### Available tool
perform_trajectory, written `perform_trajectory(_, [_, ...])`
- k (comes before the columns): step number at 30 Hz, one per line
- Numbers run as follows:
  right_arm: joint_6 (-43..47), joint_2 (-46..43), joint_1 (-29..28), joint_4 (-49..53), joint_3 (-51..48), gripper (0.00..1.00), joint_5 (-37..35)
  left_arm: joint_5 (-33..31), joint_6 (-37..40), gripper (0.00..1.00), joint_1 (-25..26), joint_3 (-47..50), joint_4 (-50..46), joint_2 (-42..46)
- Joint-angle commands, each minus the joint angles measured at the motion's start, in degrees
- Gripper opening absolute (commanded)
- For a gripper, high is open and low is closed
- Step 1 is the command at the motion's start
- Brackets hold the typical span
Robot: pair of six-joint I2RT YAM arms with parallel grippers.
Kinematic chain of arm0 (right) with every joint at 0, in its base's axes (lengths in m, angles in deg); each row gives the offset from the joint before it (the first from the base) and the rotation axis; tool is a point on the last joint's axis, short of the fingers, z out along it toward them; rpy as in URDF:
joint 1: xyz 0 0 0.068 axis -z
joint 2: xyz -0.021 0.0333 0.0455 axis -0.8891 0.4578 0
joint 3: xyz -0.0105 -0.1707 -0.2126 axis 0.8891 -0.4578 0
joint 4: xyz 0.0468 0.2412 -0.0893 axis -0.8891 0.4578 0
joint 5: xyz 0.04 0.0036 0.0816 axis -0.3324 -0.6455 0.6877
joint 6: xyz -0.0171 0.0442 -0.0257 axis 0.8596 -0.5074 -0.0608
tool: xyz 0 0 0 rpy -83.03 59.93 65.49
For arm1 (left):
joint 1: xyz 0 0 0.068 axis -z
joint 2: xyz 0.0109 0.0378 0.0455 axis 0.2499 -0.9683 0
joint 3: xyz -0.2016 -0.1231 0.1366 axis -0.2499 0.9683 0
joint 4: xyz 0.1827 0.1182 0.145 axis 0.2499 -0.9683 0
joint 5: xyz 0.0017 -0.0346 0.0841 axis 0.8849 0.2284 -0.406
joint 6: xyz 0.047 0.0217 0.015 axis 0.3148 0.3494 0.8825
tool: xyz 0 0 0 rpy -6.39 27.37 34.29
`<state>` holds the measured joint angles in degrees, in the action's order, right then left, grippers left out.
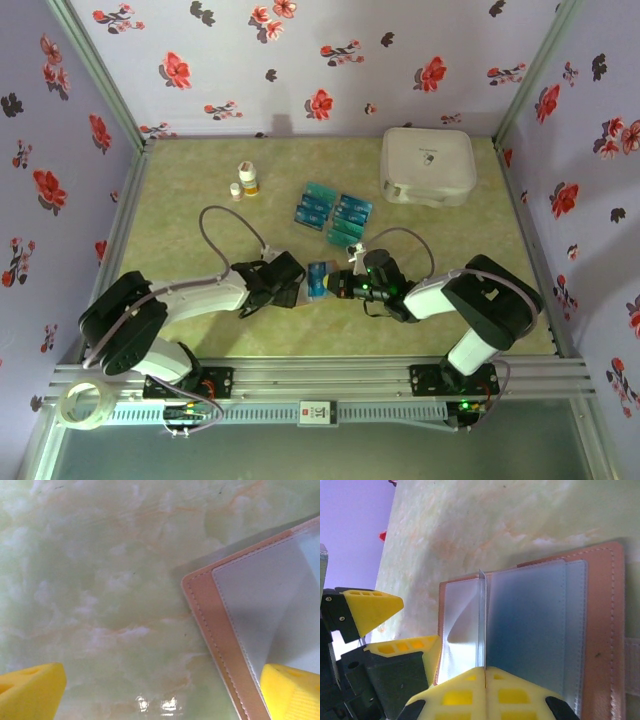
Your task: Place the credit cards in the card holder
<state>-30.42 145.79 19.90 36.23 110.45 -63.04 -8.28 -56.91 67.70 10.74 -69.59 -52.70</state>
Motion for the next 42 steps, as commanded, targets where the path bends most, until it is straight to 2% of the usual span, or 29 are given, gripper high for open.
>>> perform_trajectory(1, [-0.64,0.65,0.31,-2.54,0.44,0.0,0.86,0.78,-4.67,1.0,-0.5,-0.31,-2.23,1.84])
perform_trajectory(7, [-1.93,0.19,0.35,-4.93,-0.23,0.0,1.41,1.39,-5.81,1.0,-1.19,1.25,-0.4,-0.12])
perform_trajectory(12, [-1.48,-2.87,0.4,-3.05,-1.21,0.0,-0.02,2.04,-5.64,1.0,-2.88,2.35,1.71,-1.6])
perform_trajectory(18, [0.2,-5.91,0.5,0.94,-2.7,0.0,-2.03,2.68,-4.4,1.0,-4.99,2.45,3.09,-2.5])
perform_trajectory(25, [-1.15,-5.51,0.49,-1.25,-5.07,0.0,-2.72,2.94,-1.32,1.0,-7.74,0.64,3.61,-3.4])
perform_trajectory(32, [-2.64,-6.9,0.42,-2.07,-5.22,0.0,-2.55,3.02,0.75,1.0,-8.67,-0.98,1.24,-1.02])
perform_trajectory(42, [-3.22,-10.12,0.4,0.9,-1.82,0.0,-2.88,6.01,-0.94,1.0,-8.65,-1.77,0.86,3.13])
